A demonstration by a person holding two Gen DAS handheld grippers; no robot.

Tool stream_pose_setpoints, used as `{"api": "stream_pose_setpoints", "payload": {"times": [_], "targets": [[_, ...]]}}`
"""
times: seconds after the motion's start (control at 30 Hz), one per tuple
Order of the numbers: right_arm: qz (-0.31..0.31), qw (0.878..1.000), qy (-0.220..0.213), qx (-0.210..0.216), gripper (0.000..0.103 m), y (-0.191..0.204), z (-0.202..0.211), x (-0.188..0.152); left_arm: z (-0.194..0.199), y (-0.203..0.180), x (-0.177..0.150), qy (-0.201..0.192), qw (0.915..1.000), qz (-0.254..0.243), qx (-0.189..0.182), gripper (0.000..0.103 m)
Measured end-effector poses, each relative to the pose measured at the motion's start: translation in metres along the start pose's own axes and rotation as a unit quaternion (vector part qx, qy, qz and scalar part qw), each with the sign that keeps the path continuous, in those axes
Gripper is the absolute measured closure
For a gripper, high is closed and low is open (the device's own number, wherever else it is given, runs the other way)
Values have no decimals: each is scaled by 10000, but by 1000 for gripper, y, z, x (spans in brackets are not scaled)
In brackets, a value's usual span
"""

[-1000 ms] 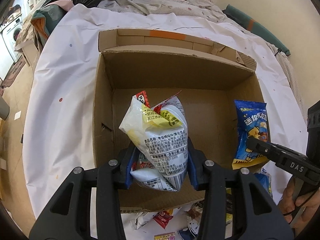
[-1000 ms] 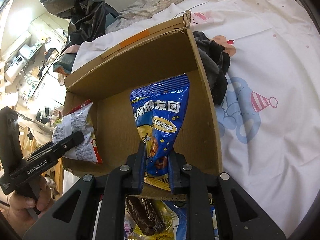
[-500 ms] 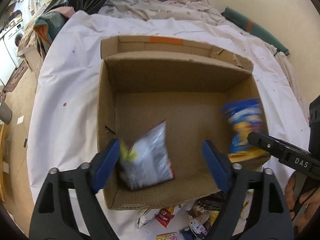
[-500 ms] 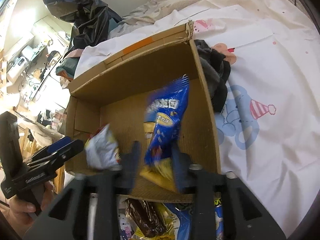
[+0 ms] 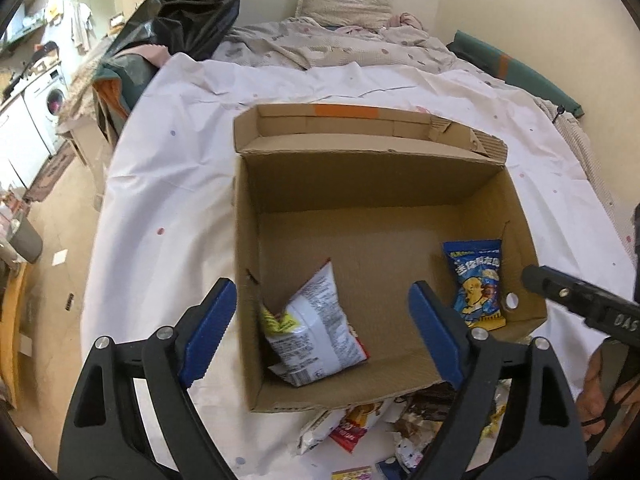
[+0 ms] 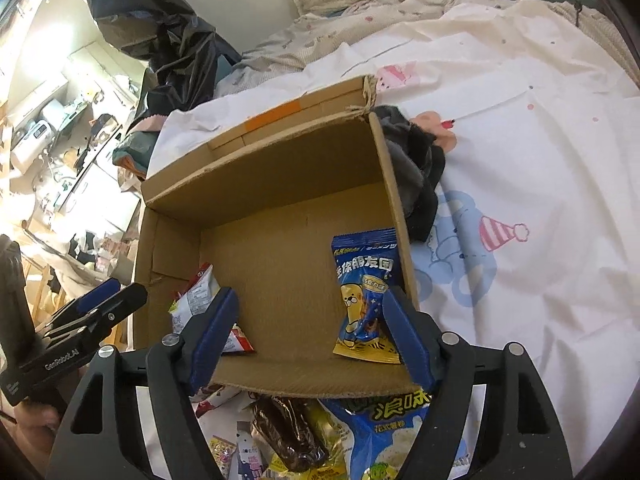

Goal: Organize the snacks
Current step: 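Carry both bags over the box and open both grippers to drop them inside, then grasp the small pink-yellow bear candy packet with the left gripper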

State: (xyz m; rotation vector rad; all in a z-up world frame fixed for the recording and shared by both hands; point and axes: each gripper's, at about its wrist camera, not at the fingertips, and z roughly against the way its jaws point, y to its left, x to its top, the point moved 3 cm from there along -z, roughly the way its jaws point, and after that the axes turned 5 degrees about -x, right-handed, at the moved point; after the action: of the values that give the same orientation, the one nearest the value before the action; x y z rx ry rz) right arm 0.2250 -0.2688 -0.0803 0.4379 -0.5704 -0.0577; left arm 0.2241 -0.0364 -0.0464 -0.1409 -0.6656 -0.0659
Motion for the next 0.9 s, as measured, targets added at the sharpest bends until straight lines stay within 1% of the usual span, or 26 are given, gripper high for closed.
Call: {"api": "stream_pose_setpoints", "payload": {"times": [0.2,0.37,0.47,0.5,0.6,0.63,0.73,0.9], "targets": [[70,9998,-149,-126,10,-1,16,-7,15,-1,-3,-231,9993,-179,211,18],[37,9997,-201,-161,9,-2,30,-14,27,-4,-12,-292,9988,-335,222,18],[49,9995,-256,-171,9,-2,38,-19,38,-1,-20,-348,9992,-159,80,18],[5,9996,-237,-152,9,-2,40,-22,39,0,-23,-304,9994,-105,86,18],[-114,9998,-151,-103,9,-4,44,-30,39,4,-36,-59,9996,55,278,18],[-171,9997,-148,-74,9,-5,47,-33,38,6,-43,47,9995,157,266,18],[-352,9992,-173,36,9,-6,55,-44,37,8,-58,332,9985,423,70,18],[-402,9991,-93,15,9,-3,62,-59,44,10,-83,436,9974,555,124,18]]}}
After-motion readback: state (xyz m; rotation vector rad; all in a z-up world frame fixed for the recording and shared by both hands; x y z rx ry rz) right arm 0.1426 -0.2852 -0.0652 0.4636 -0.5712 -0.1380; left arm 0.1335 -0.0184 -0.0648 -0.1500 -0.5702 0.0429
